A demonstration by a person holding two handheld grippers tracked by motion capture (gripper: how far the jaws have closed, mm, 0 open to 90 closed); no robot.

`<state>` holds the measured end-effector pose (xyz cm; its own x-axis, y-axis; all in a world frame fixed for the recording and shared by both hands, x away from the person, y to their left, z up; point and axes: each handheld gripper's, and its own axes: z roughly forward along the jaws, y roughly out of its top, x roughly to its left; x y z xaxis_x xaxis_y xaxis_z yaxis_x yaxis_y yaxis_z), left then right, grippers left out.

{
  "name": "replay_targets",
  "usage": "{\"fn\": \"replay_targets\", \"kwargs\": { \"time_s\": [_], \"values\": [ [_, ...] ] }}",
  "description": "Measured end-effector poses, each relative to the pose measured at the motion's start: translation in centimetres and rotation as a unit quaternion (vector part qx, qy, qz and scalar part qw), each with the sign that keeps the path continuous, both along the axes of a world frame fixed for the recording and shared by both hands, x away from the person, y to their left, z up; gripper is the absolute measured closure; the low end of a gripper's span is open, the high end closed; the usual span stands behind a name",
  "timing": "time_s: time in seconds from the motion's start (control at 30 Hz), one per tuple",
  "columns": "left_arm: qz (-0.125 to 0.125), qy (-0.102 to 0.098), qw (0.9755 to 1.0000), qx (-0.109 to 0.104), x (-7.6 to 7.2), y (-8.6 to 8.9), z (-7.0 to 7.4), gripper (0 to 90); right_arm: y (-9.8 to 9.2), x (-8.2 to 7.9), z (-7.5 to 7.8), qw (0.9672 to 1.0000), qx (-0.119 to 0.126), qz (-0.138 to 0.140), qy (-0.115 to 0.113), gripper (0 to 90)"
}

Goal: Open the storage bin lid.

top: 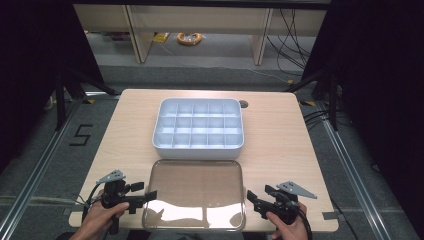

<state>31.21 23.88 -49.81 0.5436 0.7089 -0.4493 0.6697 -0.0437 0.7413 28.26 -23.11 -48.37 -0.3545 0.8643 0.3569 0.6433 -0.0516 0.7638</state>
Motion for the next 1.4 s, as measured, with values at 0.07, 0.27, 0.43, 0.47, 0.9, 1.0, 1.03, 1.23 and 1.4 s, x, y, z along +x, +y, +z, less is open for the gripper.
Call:
{"fn": "replay_targets", "kwargs": {
  "time_s": [0.07,0.27,0.43,0.47,0.9,1.0,1.03,1.23,1.4],
  "values": [
    [-0.004,0.002,1.0,-0.001,-0.1,0.1,-0.1,20.3,-0.3,0.0,-0.2,0.9997,-0.008,0.012,-0.018,22.3],
    [-0.006,0.005,1.0,0.0,-0.7,0.2,-0.1,20.4,-0.5,-0.9,-0.2,0.9997,-0.004,0.022,-0.01,21.6],
    [-0.005,0.008,0.9999,-0.006,-1.4,0.2,-0.2,20.5,-0.7,-1.6,-0.4,0.9996,-0.004,0.026,-0.002,21.4],
    [-0.007,0.009,0.9999,-0.003,-1.6,0.2,-0.2,20.5,-0.7,-1.7,-0.5,0.9995,-0.003,0.031,-0.004,21.4],
    [-0.013,-0.003,0.9998,0.016,-3.4,0.1,-0.3,20.6,-0.6,-3.4,-0.8,0.9989,-0.01,0.041,0.02,21.2],
    [-0.011,-0.004,0.9997,0.023,-3.6,0.1,-0.2,21.1,-0.5,-3.7,-1.1,0.9986,0.012,0.035,0.037,21.5],
    [-0.011,-0.006,0.9997,0.021,-3.8,0.1,-0.2,21.2,-0.7,-3.6,-1.2,0.9985,0.006,0.046,0.027,21.5],
    [-0.007,-0.004,0.9997,0.022,-4.4,0.2,-0.2,21.4,-0.5,-4.1,-1.2,0.9985,-0.01,0.049,0.022,21.5],
    [-0.005,0.0,0.9997,0.022,-4.4,0.3,-0.2,21.6,-0.7,-4.2,-1.2,0.9986,-0.01,0.043,0.028,22.7]
  ]
}}
